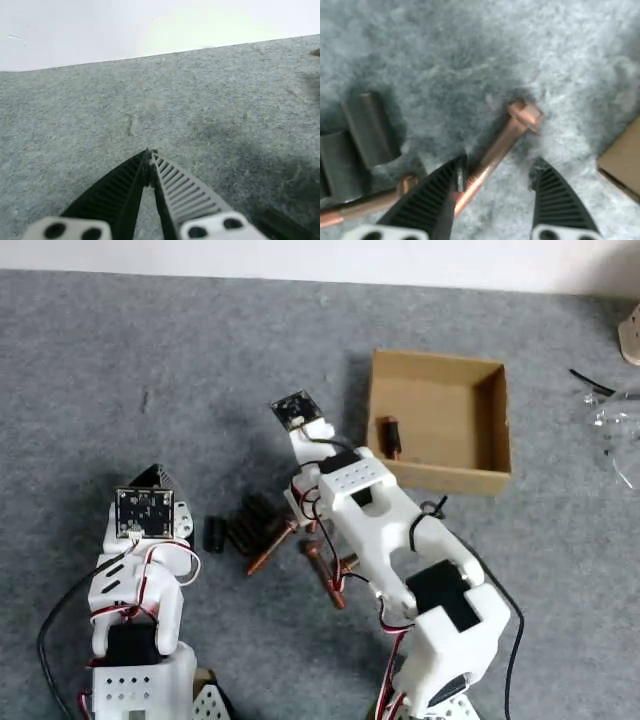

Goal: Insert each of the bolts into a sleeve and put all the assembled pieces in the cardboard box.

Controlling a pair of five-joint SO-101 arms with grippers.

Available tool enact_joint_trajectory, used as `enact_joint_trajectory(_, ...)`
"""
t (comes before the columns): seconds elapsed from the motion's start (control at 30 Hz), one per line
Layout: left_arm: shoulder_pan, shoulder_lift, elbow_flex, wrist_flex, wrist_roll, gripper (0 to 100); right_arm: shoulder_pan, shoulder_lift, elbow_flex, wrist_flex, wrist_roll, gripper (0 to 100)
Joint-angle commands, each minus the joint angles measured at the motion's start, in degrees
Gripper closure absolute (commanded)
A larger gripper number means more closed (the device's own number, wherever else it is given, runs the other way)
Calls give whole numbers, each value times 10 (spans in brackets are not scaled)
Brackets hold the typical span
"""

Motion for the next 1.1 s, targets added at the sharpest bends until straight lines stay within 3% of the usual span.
enact_joint_trajectory(0.0,7,2,13,-13,3,992,16,27,-30,-4,-6,818)
enact_joint_trajectory(0.43,7,2,13,-13,3,992,31,118,-158,87,-7,828)
enact_joint_trajectory(0.6,7,2,13,-13,3,992,31,118,-167,105,-7,998)
enact_joint_trajectory(0.87,7,2,13,-13,3,992,30,111,-164,109,-4,995)
enact_joint_trajectory(1.07,6,1,13,-13,3,992,29,26,-133,106,-3,995)
